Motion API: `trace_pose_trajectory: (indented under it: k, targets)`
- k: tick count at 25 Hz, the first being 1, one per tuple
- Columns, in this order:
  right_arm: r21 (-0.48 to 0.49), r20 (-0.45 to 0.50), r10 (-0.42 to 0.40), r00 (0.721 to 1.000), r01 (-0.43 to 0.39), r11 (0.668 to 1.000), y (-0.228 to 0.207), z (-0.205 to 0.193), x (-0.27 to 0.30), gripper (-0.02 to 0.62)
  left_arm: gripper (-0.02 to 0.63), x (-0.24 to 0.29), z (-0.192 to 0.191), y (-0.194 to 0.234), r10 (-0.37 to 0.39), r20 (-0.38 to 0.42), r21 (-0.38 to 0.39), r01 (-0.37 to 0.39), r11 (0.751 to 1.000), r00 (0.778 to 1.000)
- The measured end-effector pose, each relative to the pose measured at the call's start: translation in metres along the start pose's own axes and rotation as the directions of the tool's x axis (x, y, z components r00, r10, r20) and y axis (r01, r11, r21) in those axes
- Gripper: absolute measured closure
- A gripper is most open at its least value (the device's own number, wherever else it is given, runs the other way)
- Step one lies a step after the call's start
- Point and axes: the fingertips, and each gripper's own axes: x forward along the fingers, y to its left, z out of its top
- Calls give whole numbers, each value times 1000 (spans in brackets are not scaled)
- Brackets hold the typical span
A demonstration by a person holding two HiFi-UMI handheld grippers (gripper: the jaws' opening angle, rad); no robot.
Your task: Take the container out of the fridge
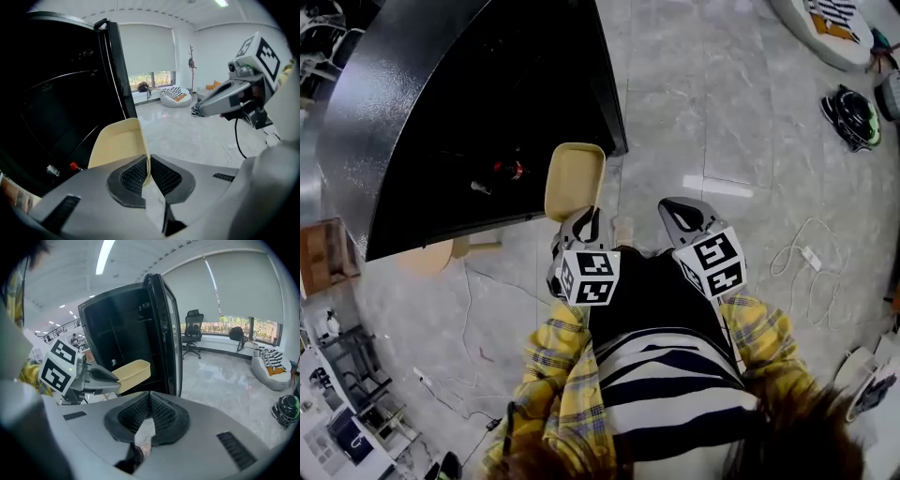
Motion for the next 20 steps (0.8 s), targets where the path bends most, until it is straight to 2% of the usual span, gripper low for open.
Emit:
trace_pose_trajectory:
  k: [5,10,20]
  targets:
    - [-7,33,-2,999,2,1000,1,7,-15,566,568,-25,-1,-9,-16,9,27,16,999,1000]
    - [-40,47,0,999,2,999,3,8,-29,566,568,-46,3,-9,3,35,14,-3,1000,999]
    - [12,57,-4,998,3,1000,-1,9,-48,568,568,-73,1,-7,30,52,-30,-28,999,998]
